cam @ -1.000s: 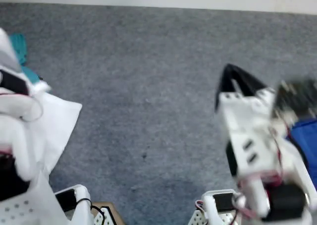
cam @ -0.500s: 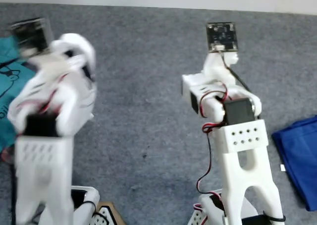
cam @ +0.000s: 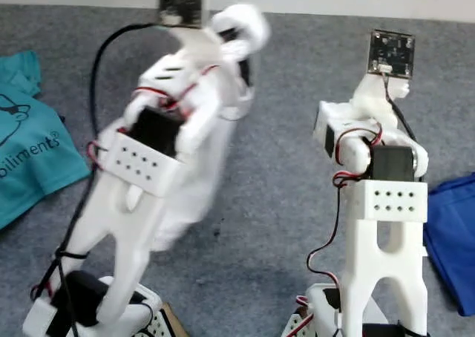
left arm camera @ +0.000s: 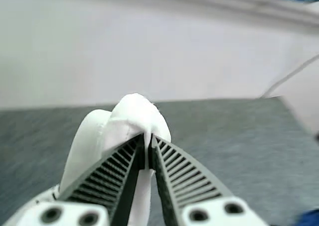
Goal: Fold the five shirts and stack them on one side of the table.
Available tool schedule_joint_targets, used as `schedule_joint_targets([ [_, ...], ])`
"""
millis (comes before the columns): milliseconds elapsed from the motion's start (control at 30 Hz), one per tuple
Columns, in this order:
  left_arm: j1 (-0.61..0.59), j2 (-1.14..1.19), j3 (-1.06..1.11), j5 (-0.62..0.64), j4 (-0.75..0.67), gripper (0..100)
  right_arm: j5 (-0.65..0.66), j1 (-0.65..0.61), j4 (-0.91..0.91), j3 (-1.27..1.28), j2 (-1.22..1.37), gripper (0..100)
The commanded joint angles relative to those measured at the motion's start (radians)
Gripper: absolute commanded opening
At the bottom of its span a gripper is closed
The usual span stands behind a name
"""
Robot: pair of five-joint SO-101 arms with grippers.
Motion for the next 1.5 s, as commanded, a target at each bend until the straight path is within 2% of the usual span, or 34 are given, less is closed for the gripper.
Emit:
schedule_joint_targets([
  [0, 0.082, 0.035, -0.262, 0.009, -0.005, 1, -0.028, 0.045, -0.033, -0.008, 0.001, 0.9],
  [133, 0.082, 0.088, -0.542, 0.009, 0.132, 1, -0.08, 0.081, -0.042, -0.008, 0.002, 0.9],
  [233, 0.081, 0.105, -0.657, -0.018, 0.356, 1, -0.08, 0.079, -0.07, 0.016, -0.001, 0.9],
  [333, 0.076, 0.105, -0.665, -0.212, 0.632, 1, -0.081, 0.076, -0.113, 0.056, -0.008, 0.9],
  [400, 0.012, 0.11, -0.664, -0.324, 0.796, 1, -0.081, 0.076, -0.131, 0.079, -0.008, 0.9],
  [500, -0.111, 0.114, -0.622, -0.361, 0.942, 1, -0.083, 0.074, -0.156, 0.111, -0.008, 1.0],
  [567, -0.194, 0.11, -0.535, -0.361, 0.951, 1, -0.083, 0.059, -0.16, 0.117, -0.008, 2.2],
  [733, -0.341, 0.104, -0.263, -0.374, 0.95, 1, -0.08, 0.015, -0.153, 0.117, -0.01, 13.9],
  [867, -0.332, 0.059, -0.031, -0.456, 0.933, 1, -0.077, -0.039, -0.151, 0.119, -0.008, 14.5],
  [1033, -0.291, -0.173, 0.341, -0.454, 0.743, 1, -0.075, -0.111, -0.13, 0.137, 0.016, 14.5],
  [1200, -0.292, -0.38, 0.602, -0.407, 0.655, 1, -0.075, -0.139, -0.15, 0.143, 0.12, 14.5],
  [1467, -0.45, -0.417, 0.811, -0.407, 0.465, 1, -0.074, -0.239, -0.151, 0.084, 0.289, 14.9],
])
